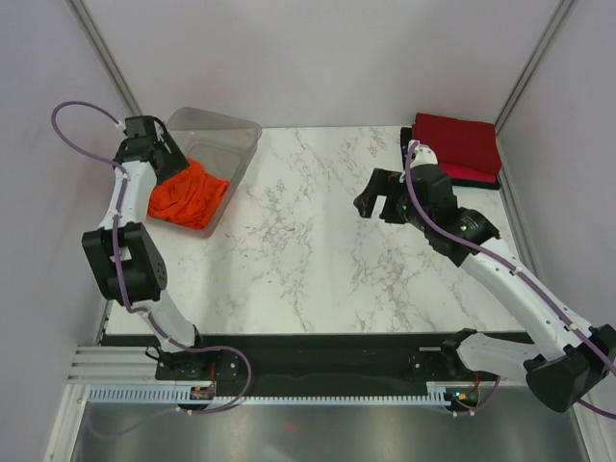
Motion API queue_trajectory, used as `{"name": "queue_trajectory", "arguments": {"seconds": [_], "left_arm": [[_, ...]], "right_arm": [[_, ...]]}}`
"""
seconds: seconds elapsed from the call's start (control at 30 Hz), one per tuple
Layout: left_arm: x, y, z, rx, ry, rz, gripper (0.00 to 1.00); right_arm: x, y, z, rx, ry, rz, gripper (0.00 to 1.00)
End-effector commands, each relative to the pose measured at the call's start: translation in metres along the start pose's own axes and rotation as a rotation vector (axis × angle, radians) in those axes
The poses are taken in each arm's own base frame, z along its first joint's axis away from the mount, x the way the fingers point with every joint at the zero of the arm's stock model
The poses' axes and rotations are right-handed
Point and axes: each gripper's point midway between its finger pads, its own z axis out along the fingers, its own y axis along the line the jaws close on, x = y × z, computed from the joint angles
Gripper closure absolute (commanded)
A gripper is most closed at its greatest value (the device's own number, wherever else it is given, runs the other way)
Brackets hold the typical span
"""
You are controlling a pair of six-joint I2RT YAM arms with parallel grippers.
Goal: Fold and stack the t-shirts
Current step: Grab the tshirt from the pile
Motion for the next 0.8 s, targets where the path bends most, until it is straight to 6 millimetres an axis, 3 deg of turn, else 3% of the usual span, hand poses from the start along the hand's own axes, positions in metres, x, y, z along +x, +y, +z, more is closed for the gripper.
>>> {"name": "queue_trajectory", "arguments": {"seconds": [0.0,0.1,0.13,0.27,0.37,0.4,0.43,0.5,0.53,0.6,0.63,0.7,0.73,0.77], "left_arm": [[0.017,0.023,0.019,-0.076,0.093,-0.002,0.2],[0.024,0.018,0.043,-0.045,0.145,0.022,0.23],[0.039,0.021,0.06,-0.059,0.193,0.026,0.24],[0.061,0.036,0.085,-0.131,0.256,0.034,0.26],[0.064,0.04,0.097,-0.148,0.27,0.049,0.33],[0.063,0.041,0.097,-0.15,0.278,0.059,0.37],[0.06,0.041,0.097,-0.147,0.276,0.064,0.56],[0.044,0.041,0.097,-0.137,0.251,0.073,0.72],[0.042,0.041,0.094,-0.138,0.265,0.075,0.88],[0.009,0.032,0.08,-0.098,0.207,0.061,0.98],[-0.003,0.024,0.071,-0.065,0.182,0.059,0.98],[-0.047,-0.02,0.03,0.132,0.087,0.045,0.98],[-0.059,-0.046,0.009,0.262,0.07,0.041,0.98],[-0.09,-0.07,-0.023,0.365,-0.011,0.049,0.98]], "right_arm": [[-0.02,0.015,-0.002,-0.057,-0.058,-0.001,0.02],[-0.018,0.017,-0.001,-0.074,-0.053,-0.007,0.02],[-0.018,0.017,0.001,-0.072,-0.054,-0.009,0.02],[-0.017,0.017,0.009,-0.063,-0.038,-0.017,0.02],[-0.015,0.021,0.01,-0.077,-0.023,-0.015,0.02],[-0.016,0.022,0.01,-0.082,-0.021,-0.012,0.02],[-0.015,0.023,0.01,-0.087,-0.018,-0.009,0.02],[-0.017,0.024,0.008,-0.09,-0.019,-0.004,0.02],[-0.018,0.025,0.006,-0.095,-0.021,-0.002,0.02],[-0.021,0.03,0.002,-0.115,-0.031,-0.007,0.02],[-0.025,0.032,-0.001,-0.128,-0.045,-0.013,0.02],[-0.023,0.031,0.002,-0.138,-0.06,-0.023,0.02],[-0.024,0.032,0.001,-0.142,-0.063,-0.021,0.02],[-0.024,0.033,0.0,-0.149,-0.058,-0.026,0.02]]}}
